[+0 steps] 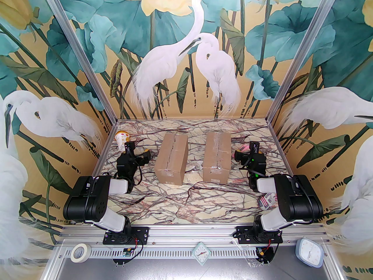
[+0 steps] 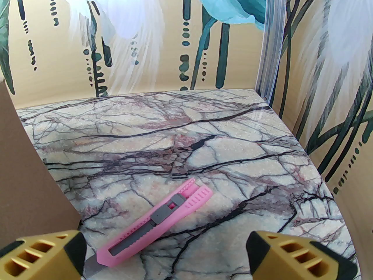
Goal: Unpack the express box
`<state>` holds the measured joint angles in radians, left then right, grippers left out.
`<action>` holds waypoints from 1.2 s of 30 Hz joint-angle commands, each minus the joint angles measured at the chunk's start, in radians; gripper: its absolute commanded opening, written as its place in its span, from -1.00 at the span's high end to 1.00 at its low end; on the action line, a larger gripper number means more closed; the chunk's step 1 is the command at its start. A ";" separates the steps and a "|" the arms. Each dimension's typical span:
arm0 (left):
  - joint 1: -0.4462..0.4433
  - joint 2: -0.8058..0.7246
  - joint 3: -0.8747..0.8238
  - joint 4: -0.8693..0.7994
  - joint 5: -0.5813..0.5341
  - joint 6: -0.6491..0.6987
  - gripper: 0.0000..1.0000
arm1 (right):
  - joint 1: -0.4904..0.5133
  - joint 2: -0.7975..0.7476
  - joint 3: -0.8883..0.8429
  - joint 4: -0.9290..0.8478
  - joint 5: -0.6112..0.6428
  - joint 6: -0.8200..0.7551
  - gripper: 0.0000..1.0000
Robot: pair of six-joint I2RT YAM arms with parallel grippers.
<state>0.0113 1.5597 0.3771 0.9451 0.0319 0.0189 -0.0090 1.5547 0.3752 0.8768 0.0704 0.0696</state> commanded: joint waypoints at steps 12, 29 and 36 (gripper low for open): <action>0.006 -0.002 0.016 -0.025 -0.010 -0.004 -0.99 | -0.015 -0.007 0.019 -0.006 -0.032 0.001 -0.98; 0.006 -0.001 0.019 -0.030 -0.010 -0.004 -0.99 | -0.017 -0.005 0.021 -0.009 -0.036 0.004 -0.99; 0.006 -0.002 0.016 -0.029 -0.009 -0.006 -0.99 | -0.018 -0.006 0.020 -0.009 -0.037 0.002 -0.98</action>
<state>0.0113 1.5597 0.3775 0.9306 0.0296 0.0189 -0.0219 1.5547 0.3790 0.8703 0.0509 0.0700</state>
